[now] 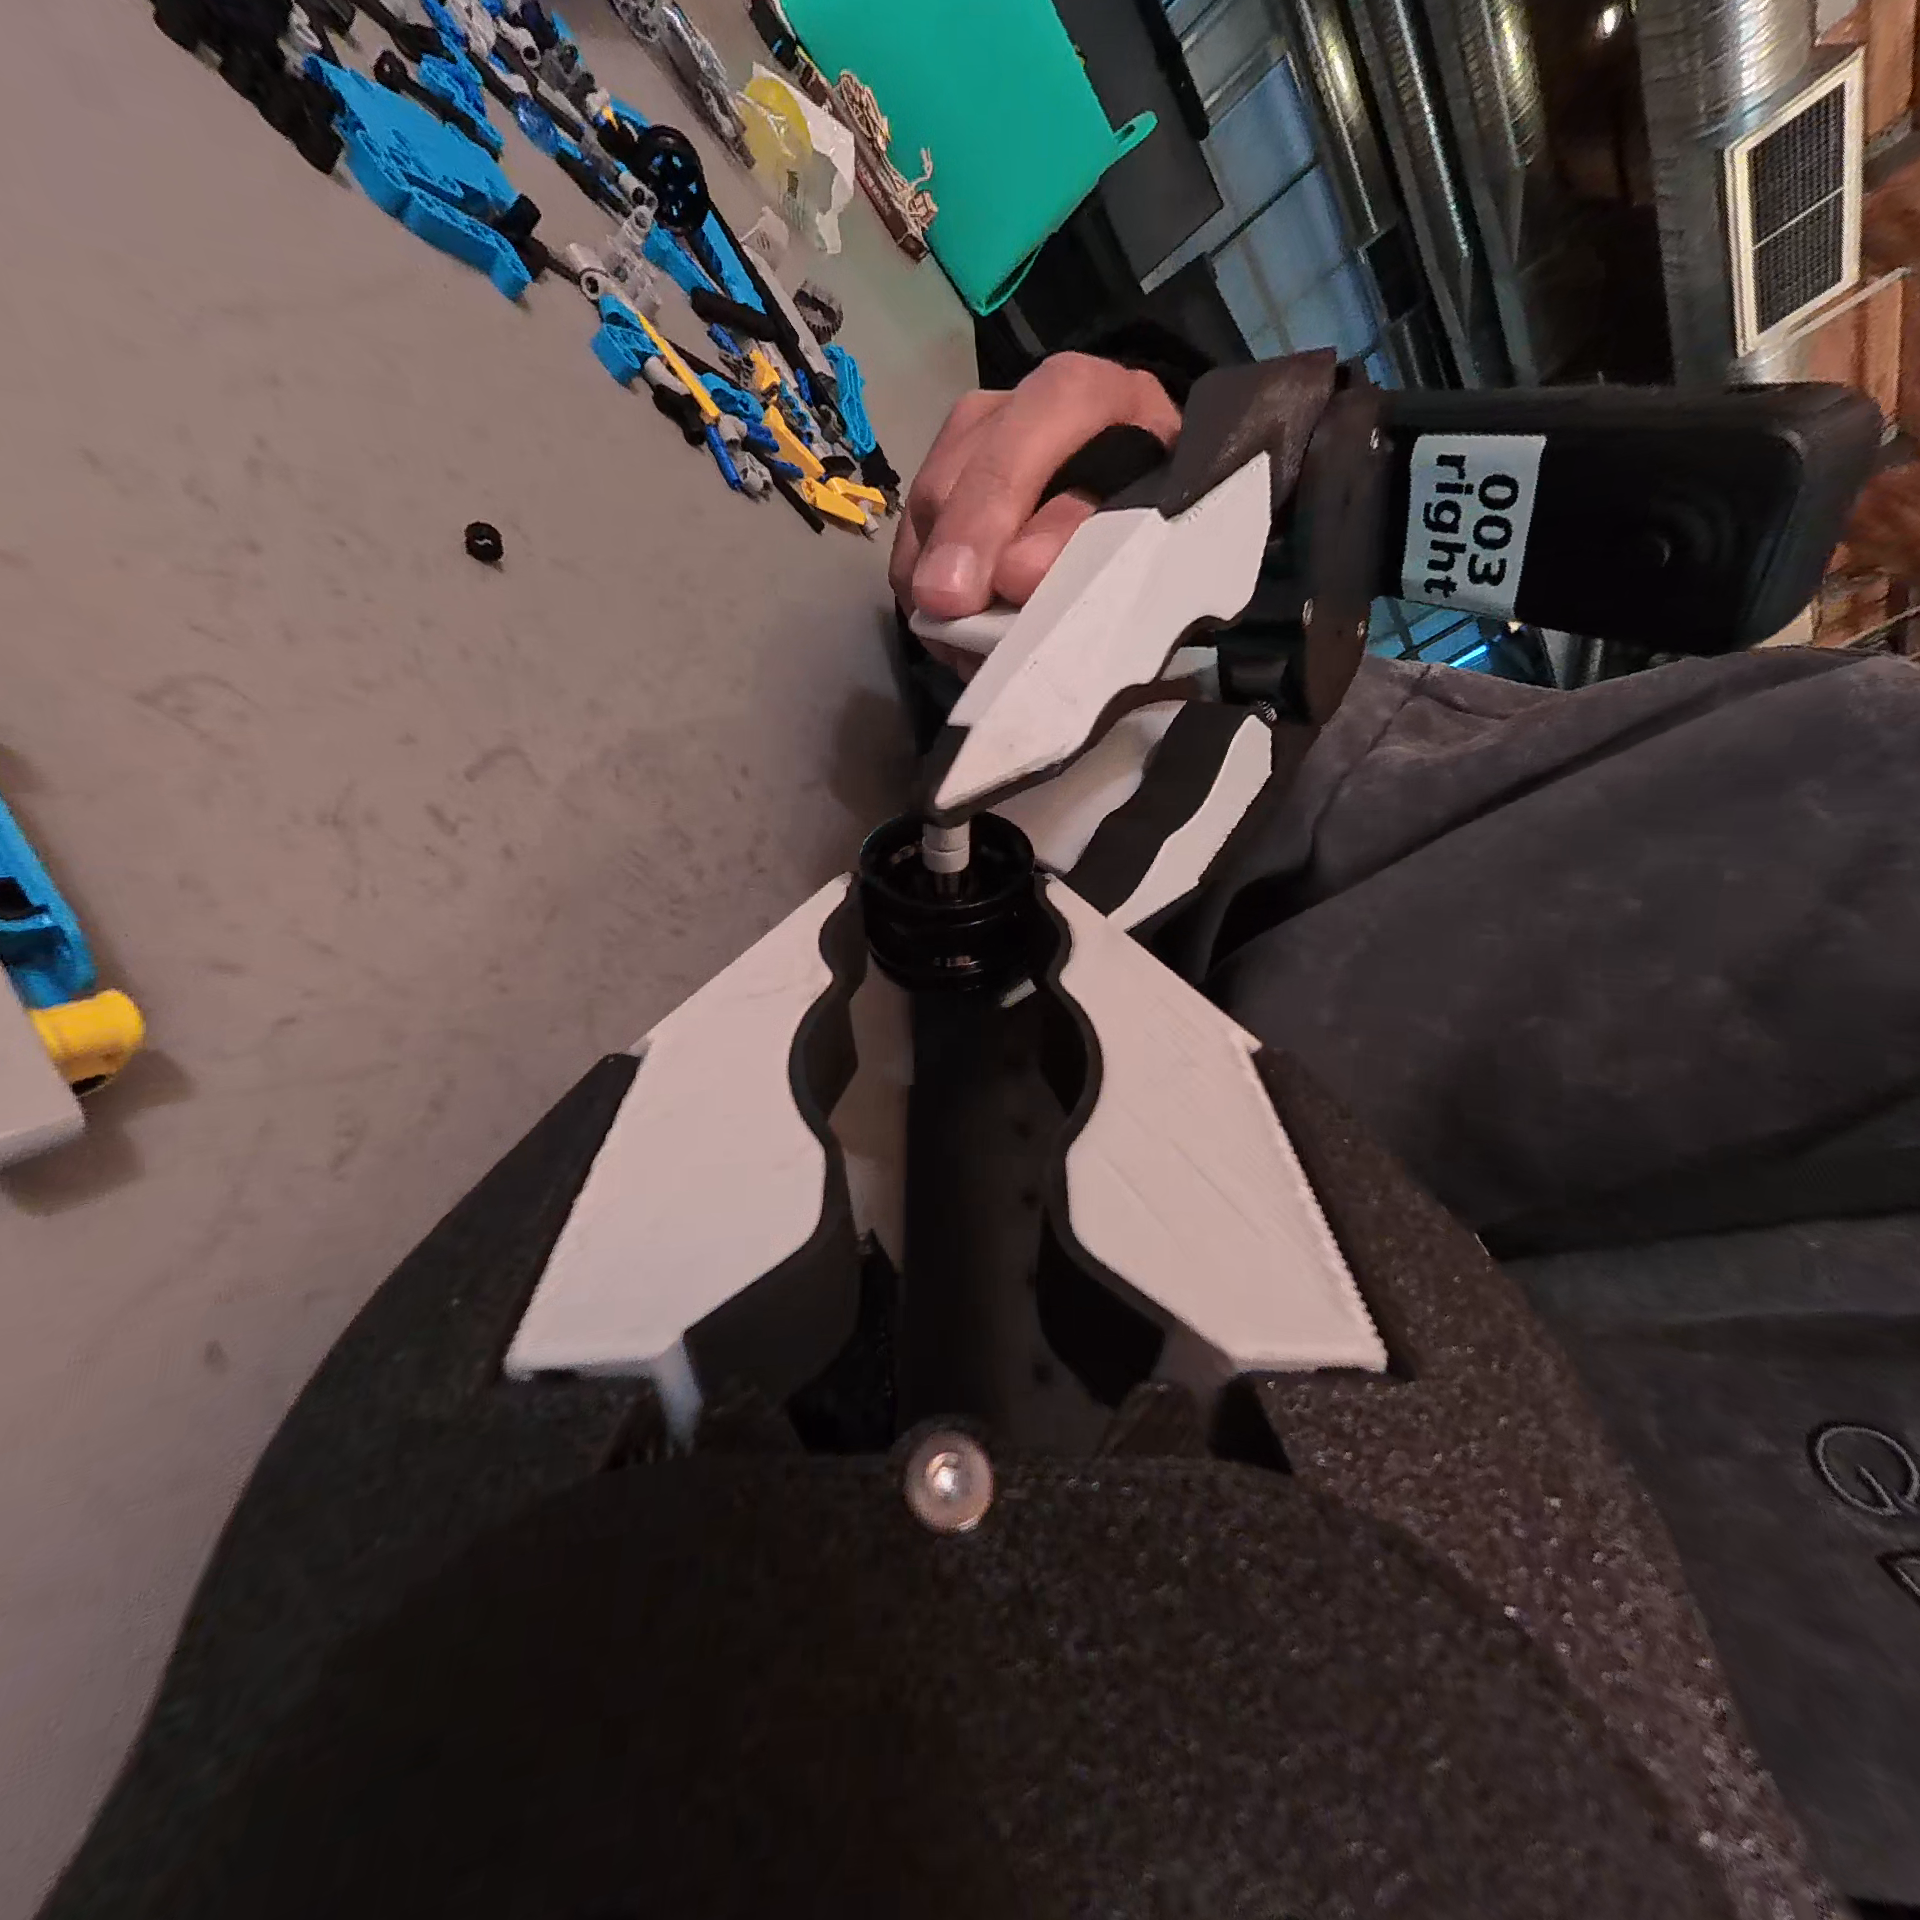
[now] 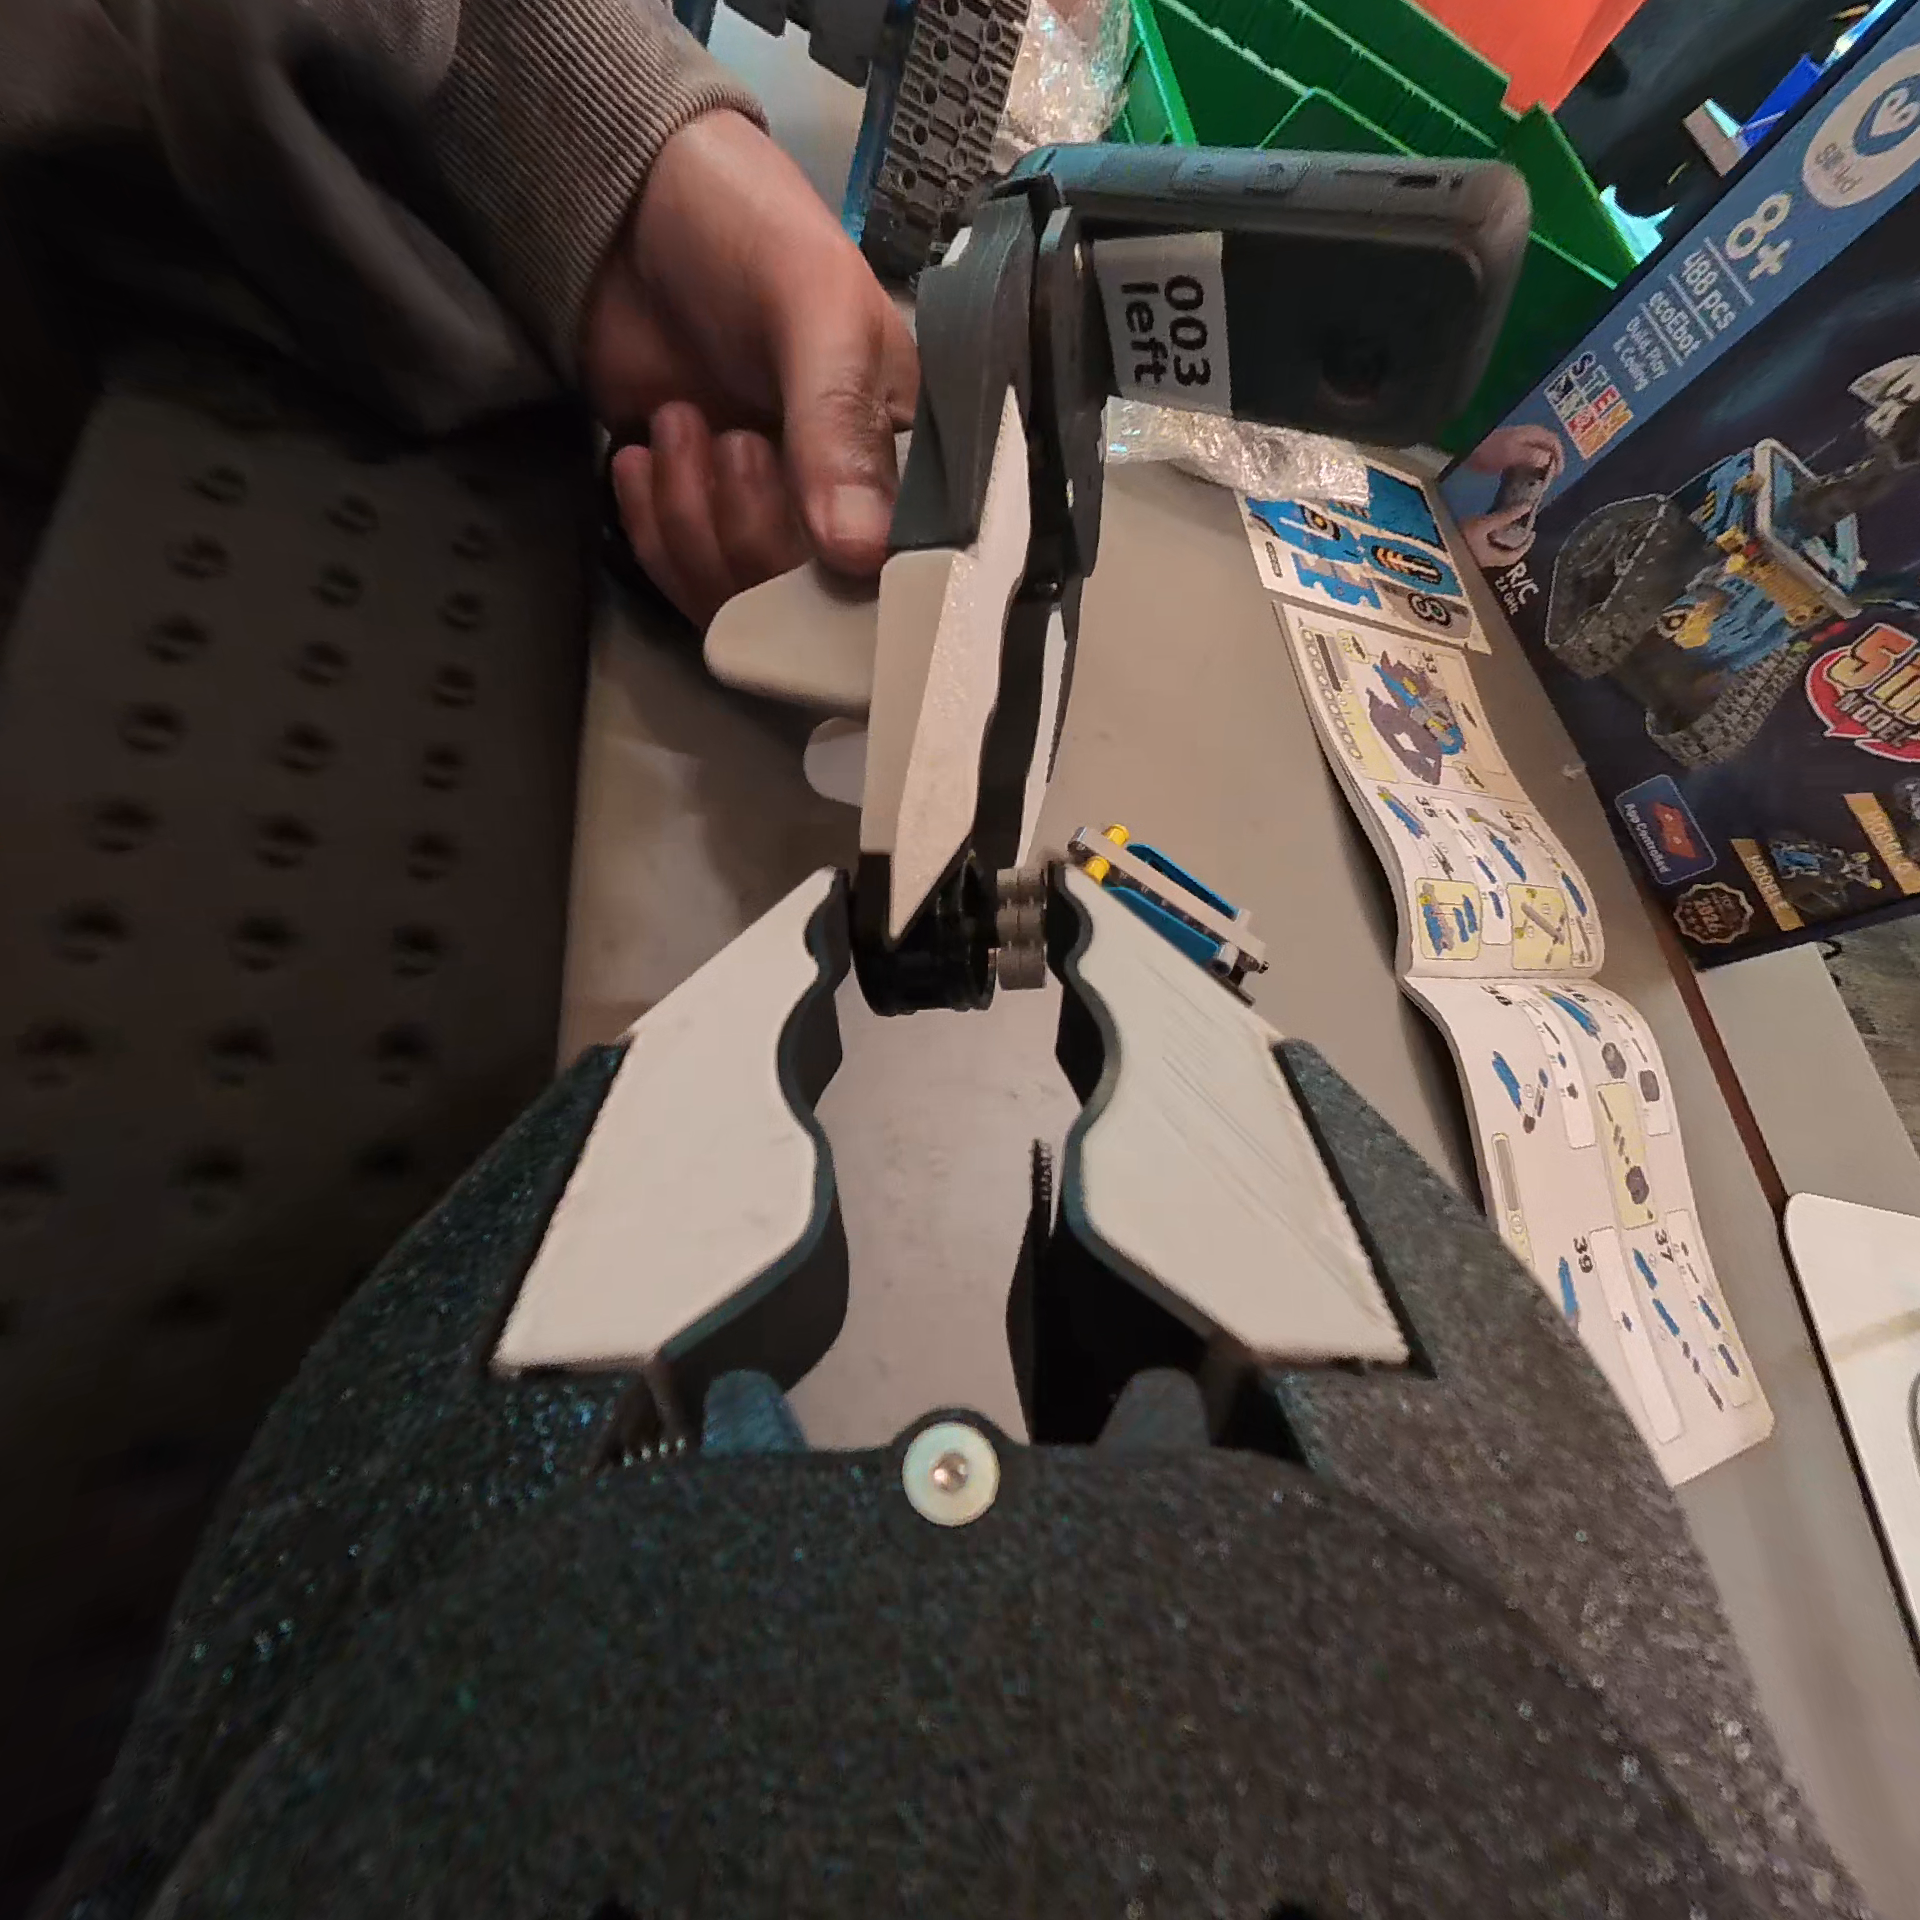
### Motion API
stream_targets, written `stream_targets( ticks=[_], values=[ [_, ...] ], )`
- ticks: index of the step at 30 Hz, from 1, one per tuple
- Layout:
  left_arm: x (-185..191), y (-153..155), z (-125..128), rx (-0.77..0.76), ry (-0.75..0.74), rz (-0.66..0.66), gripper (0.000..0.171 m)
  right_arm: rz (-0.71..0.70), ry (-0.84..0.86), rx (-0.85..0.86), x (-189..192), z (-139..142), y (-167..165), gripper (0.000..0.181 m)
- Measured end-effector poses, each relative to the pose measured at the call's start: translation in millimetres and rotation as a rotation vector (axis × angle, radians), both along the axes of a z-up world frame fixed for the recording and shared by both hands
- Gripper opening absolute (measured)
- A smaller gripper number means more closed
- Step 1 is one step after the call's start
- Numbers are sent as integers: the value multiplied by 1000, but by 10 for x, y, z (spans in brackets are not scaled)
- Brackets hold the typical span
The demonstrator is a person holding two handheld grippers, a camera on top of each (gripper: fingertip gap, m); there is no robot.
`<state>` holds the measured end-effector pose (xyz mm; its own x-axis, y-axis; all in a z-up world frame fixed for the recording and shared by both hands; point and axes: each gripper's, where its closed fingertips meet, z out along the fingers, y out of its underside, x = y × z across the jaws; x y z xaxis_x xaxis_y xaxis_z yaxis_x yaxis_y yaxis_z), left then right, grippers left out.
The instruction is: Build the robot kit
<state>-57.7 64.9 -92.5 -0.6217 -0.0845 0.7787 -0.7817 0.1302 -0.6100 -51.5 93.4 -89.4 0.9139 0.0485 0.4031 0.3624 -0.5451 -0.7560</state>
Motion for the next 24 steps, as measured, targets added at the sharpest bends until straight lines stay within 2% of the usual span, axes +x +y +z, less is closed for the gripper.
stream_targets(
  ticks=[5, 8, 24],
  values=[
    [-10, 8, 14, -11, 0, -6, 30, -12, -42, -27, 32, -55, -6, 38],
    [8, 15, 19, -18, 6, 3, 30, -14, -4, -20, 35, -47, -1, 38],
    [48, 43, 34, -19, -37, 43, 27, -11, -29, -4, 32, -68, 32, 30]
  ],
)
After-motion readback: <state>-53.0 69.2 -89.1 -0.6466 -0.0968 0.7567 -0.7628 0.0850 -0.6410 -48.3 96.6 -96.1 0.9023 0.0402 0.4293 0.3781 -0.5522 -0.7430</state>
